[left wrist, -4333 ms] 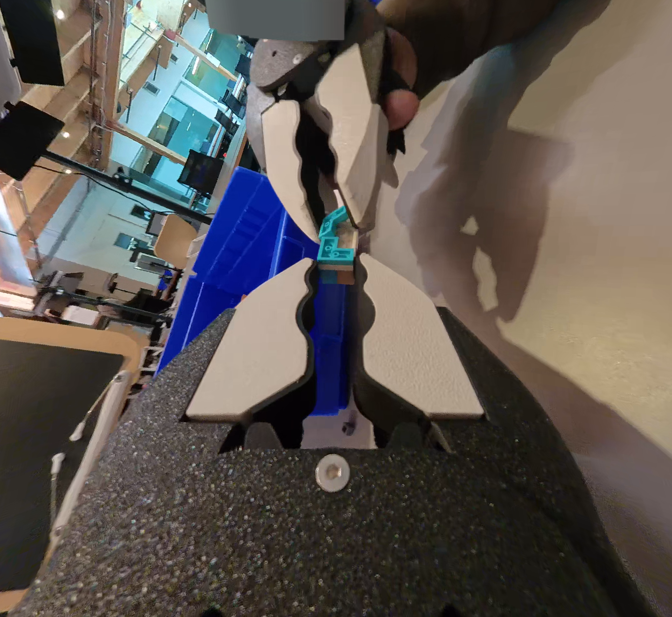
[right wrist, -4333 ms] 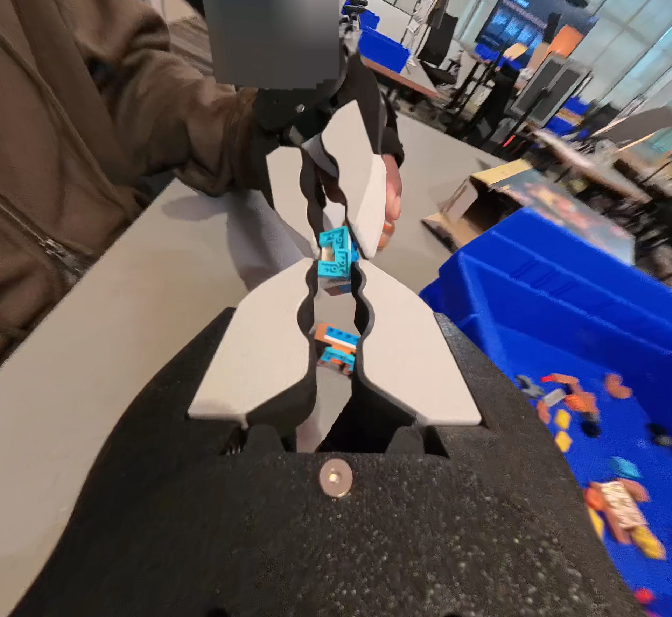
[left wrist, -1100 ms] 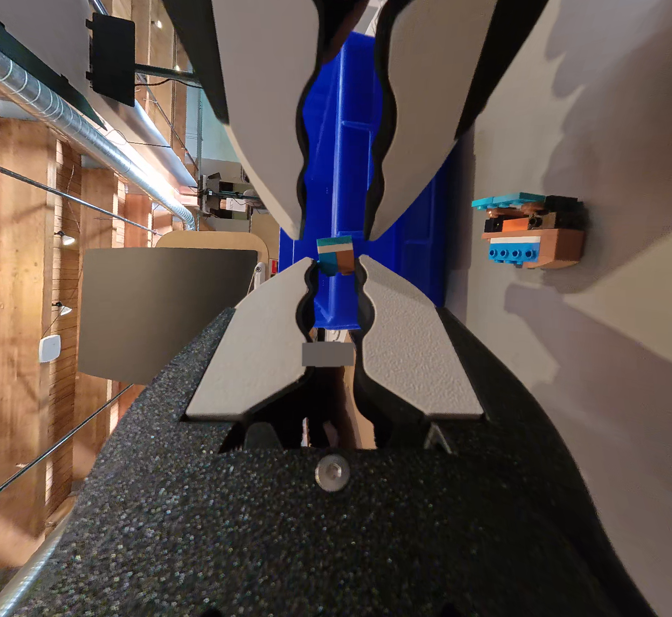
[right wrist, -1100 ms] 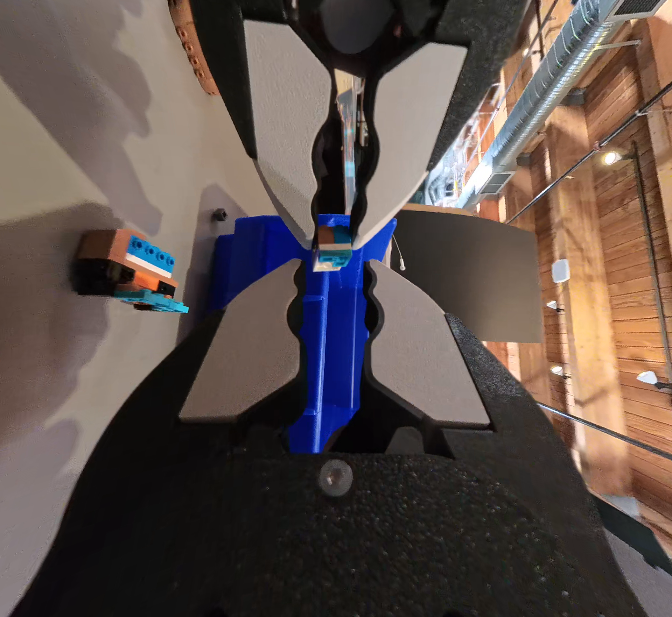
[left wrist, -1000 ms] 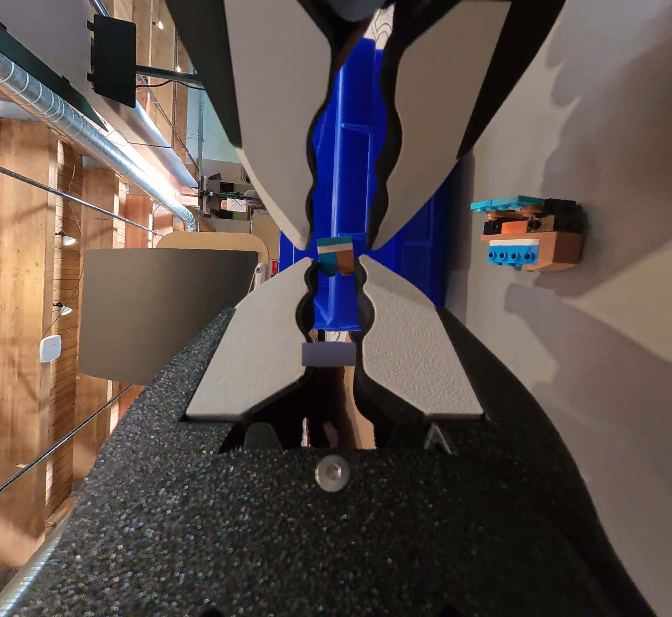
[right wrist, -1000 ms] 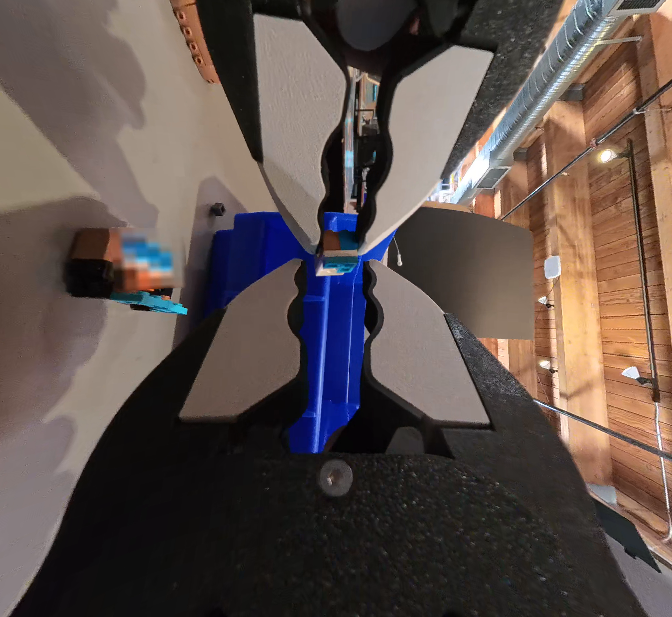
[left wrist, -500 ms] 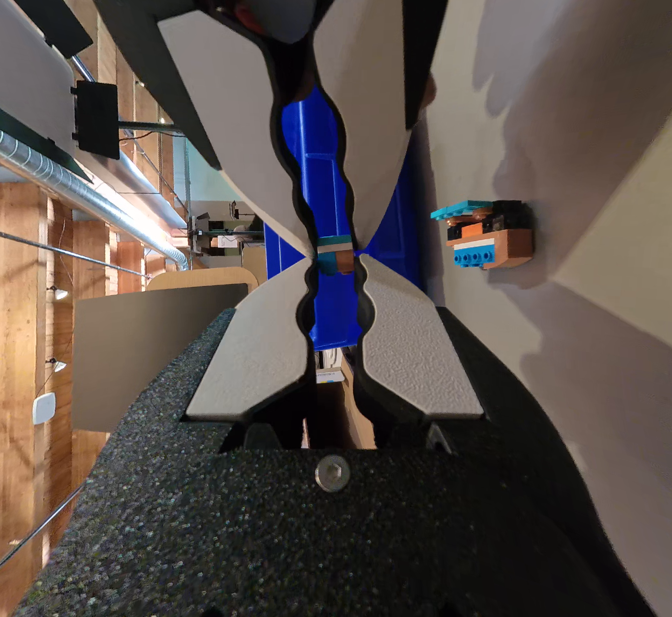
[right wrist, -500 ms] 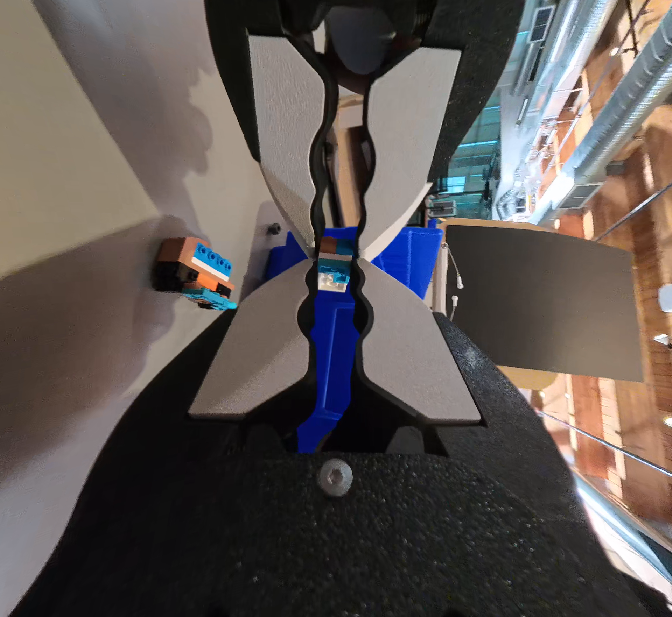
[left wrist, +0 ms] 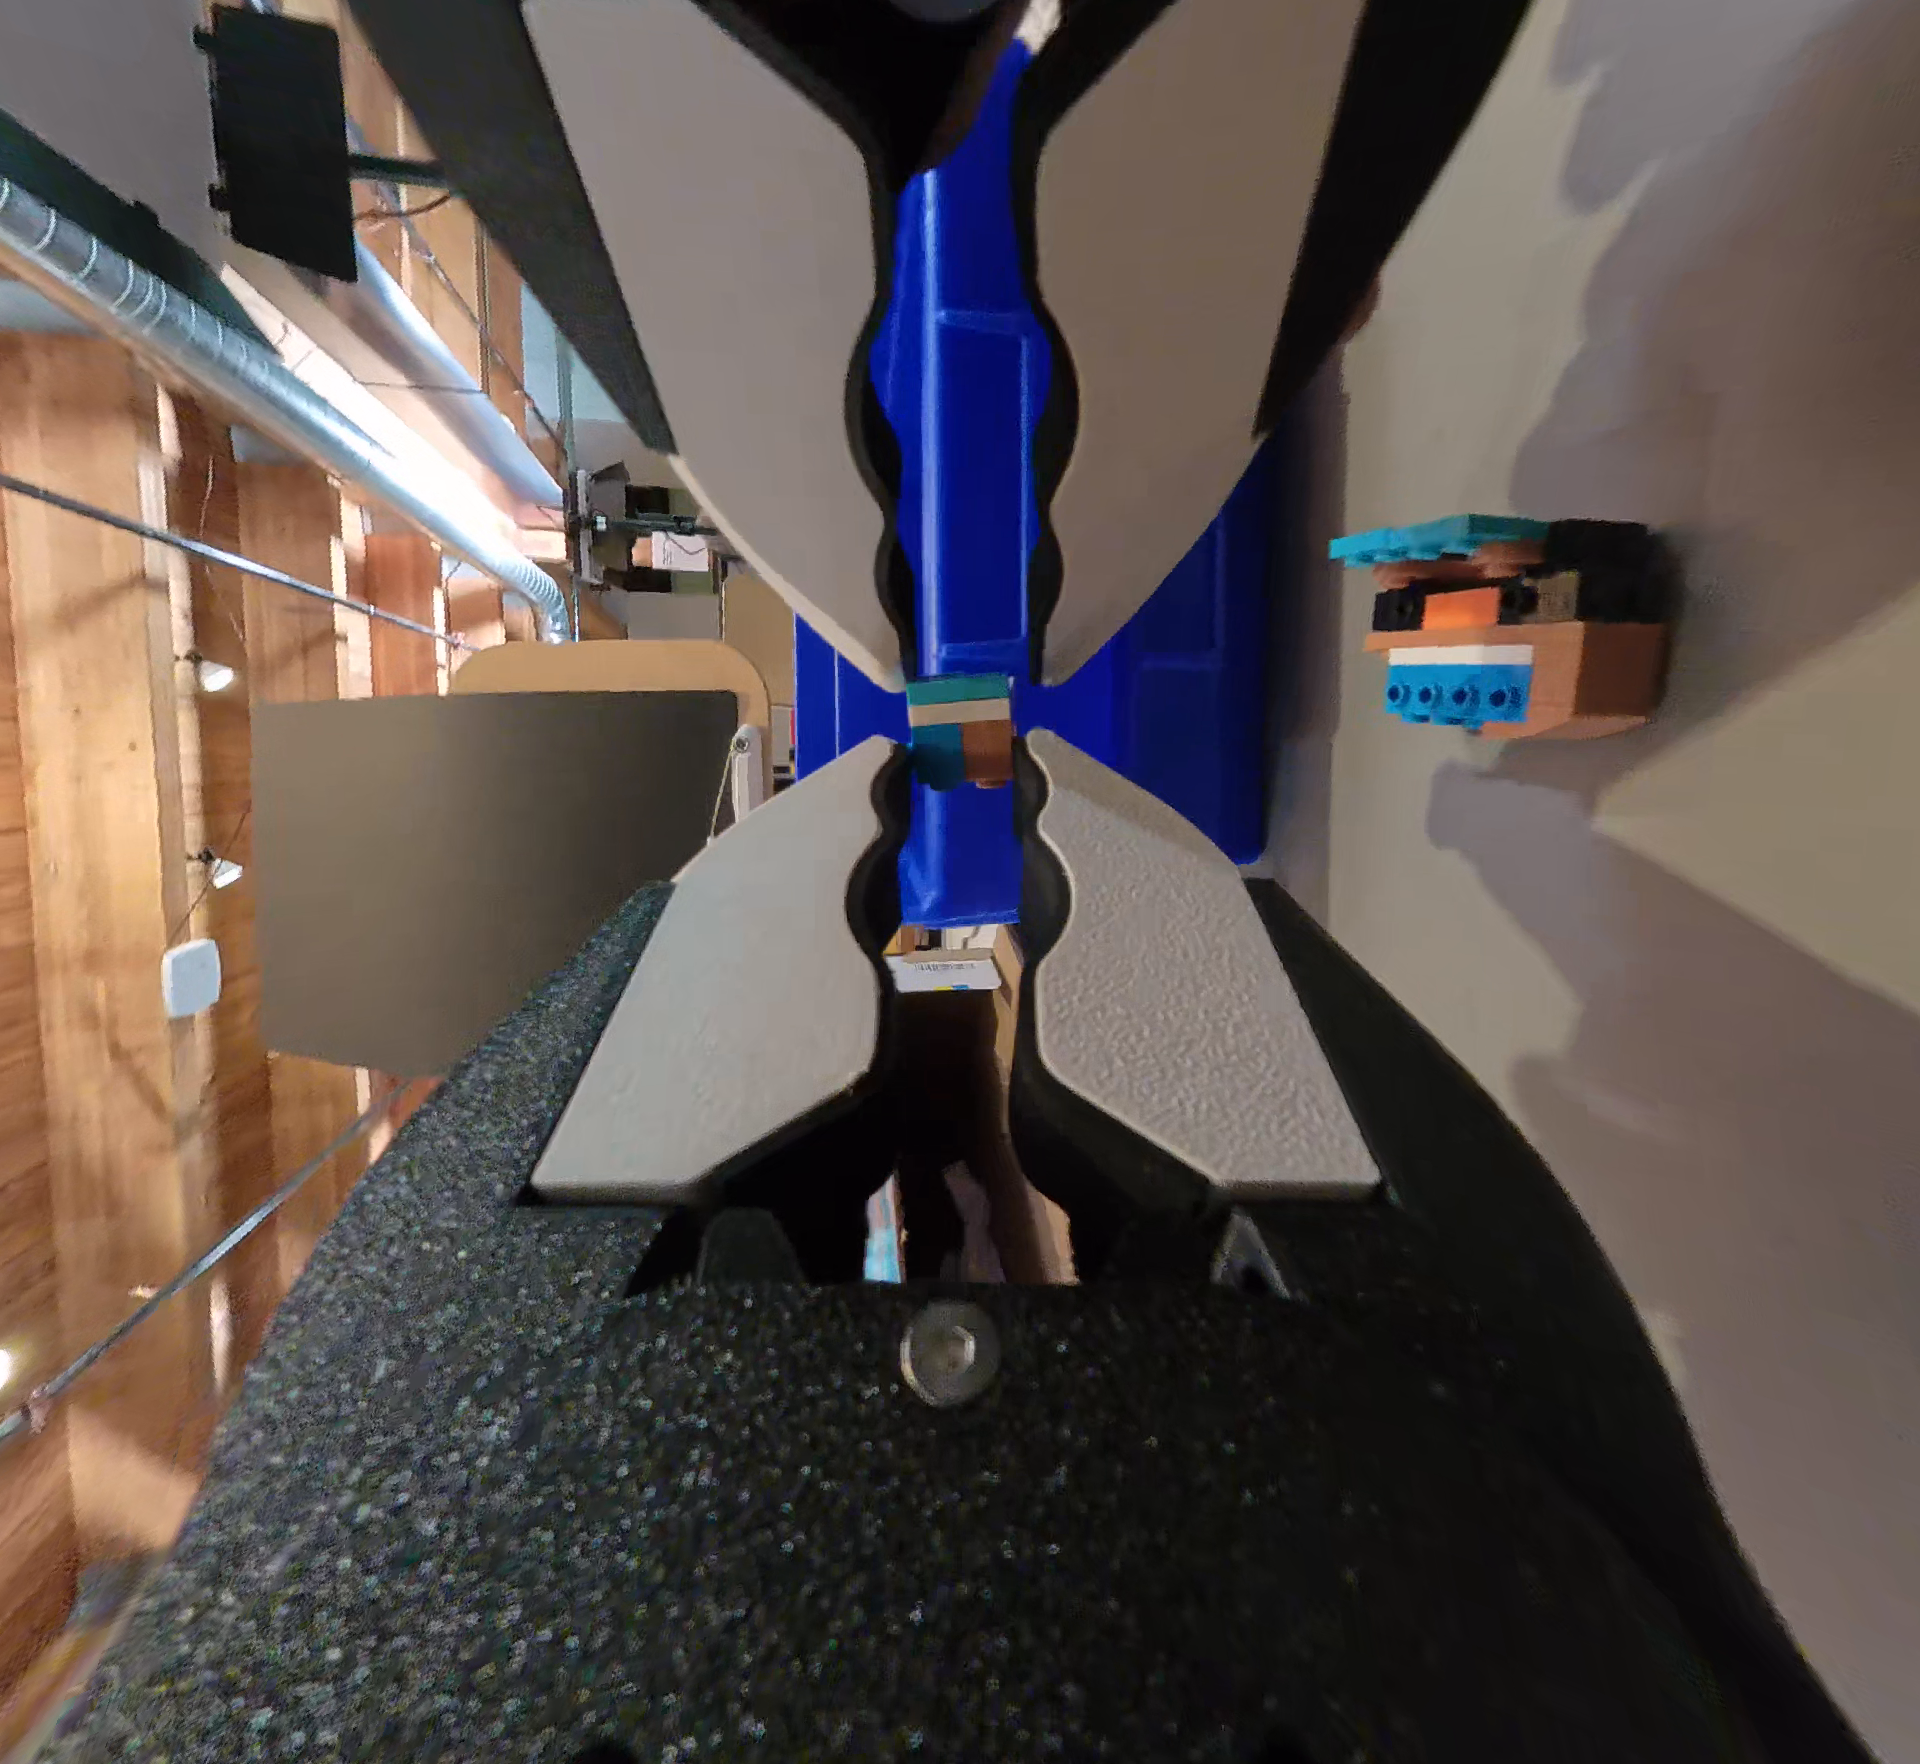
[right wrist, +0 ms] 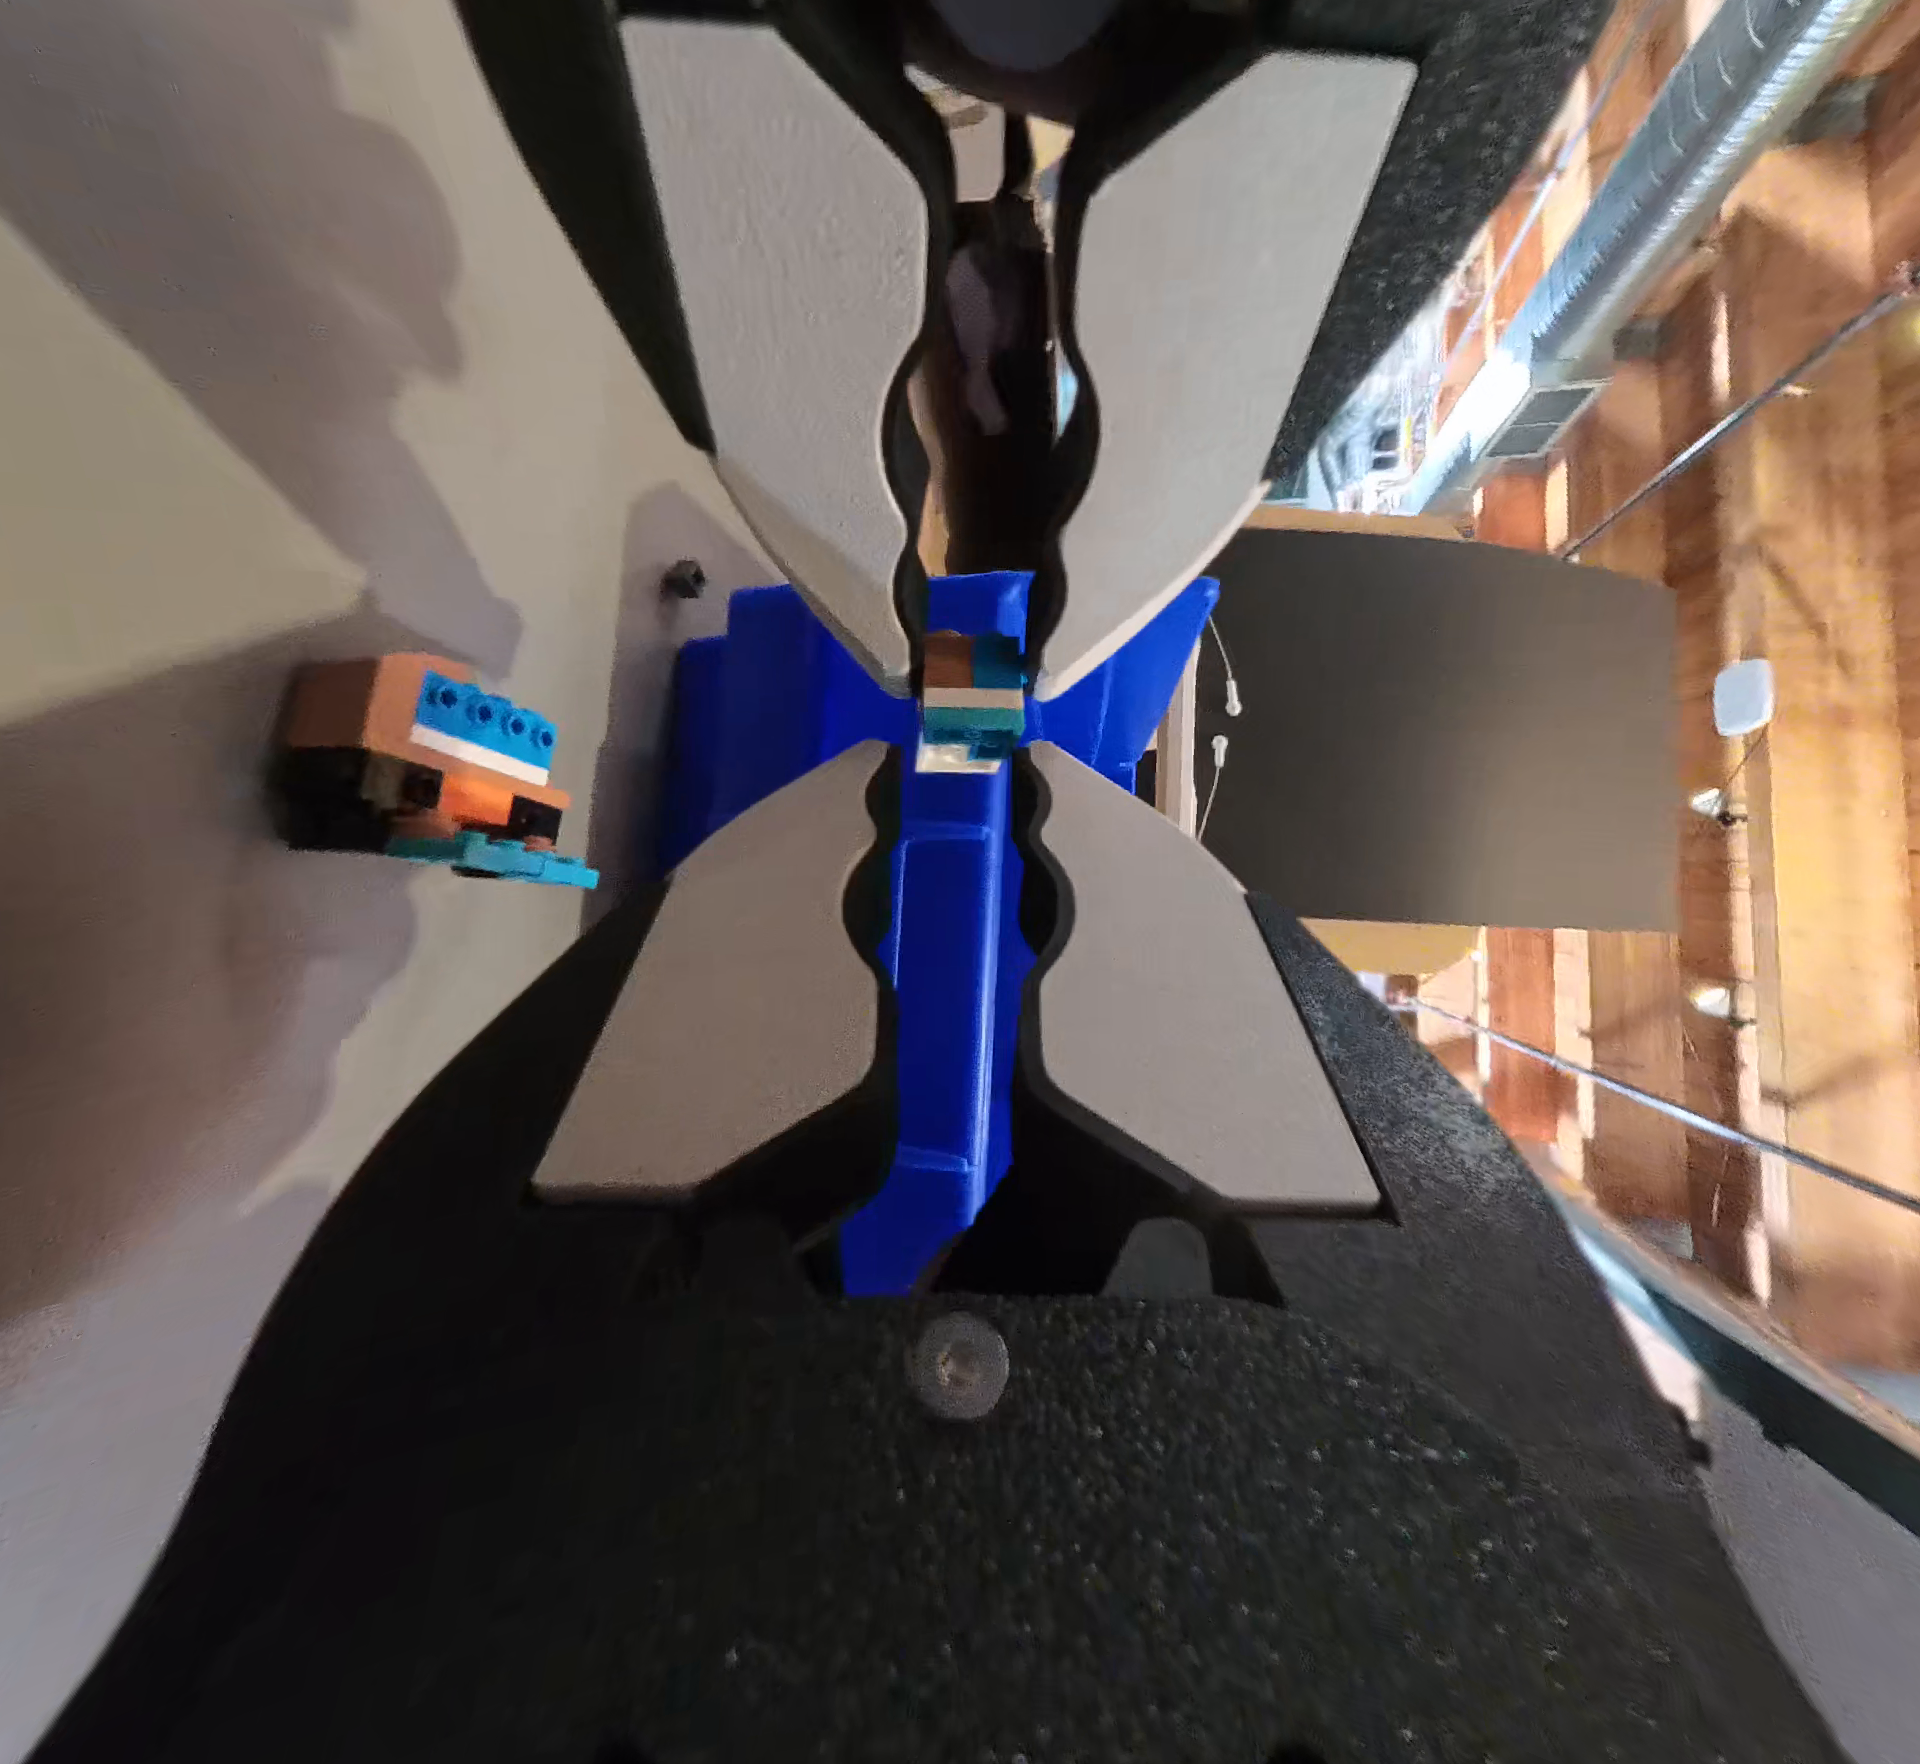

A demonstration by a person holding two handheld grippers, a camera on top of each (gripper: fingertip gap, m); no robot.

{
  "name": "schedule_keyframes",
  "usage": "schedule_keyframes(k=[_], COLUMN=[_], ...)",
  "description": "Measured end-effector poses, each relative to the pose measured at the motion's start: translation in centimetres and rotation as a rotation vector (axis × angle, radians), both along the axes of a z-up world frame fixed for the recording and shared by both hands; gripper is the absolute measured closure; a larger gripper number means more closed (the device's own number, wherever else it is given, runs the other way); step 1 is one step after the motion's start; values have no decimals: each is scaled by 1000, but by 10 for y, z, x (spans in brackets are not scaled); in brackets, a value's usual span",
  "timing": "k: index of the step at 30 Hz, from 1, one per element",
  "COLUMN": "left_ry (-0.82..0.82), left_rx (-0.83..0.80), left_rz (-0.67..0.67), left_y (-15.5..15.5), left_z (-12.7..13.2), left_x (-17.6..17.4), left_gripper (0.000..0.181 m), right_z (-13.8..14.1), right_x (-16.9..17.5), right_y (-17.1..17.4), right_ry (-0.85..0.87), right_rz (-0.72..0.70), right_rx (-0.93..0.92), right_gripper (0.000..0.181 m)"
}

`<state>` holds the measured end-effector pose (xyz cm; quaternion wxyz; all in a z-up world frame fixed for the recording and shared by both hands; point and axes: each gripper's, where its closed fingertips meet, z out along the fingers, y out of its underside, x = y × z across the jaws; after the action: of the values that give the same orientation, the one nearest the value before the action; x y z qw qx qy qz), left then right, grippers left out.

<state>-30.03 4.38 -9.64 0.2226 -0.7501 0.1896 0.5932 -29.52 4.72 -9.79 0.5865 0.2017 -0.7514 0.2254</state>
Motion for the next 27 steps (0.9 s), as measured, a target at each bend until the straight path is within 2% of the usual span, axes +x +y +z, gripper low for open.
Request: schedule_keyframes(k=[4, 7, 17, 27], left_ry=[2, -48, -62, -67], left_rx=[9, 10, 14, -24], left_rz=[30, -59, -73, -242], left_y=[-2, 5, 6, 12], left_z=[3, -2, -3, -4], left_x=[-1, 9, 11, 32], left_gripper=[163, 163, 163, 162], right_z=[7, 6, 4, 3], right_x=[-2, 10, 19, 40], right_y=[4, -2, -4, 0], right_ry=[14, 19, 8, -243], right_rz=[-18, 55, 96, 233], right_rx=[-25, 0, 23, -29], right_gripper=[157, 153, 164, 165])
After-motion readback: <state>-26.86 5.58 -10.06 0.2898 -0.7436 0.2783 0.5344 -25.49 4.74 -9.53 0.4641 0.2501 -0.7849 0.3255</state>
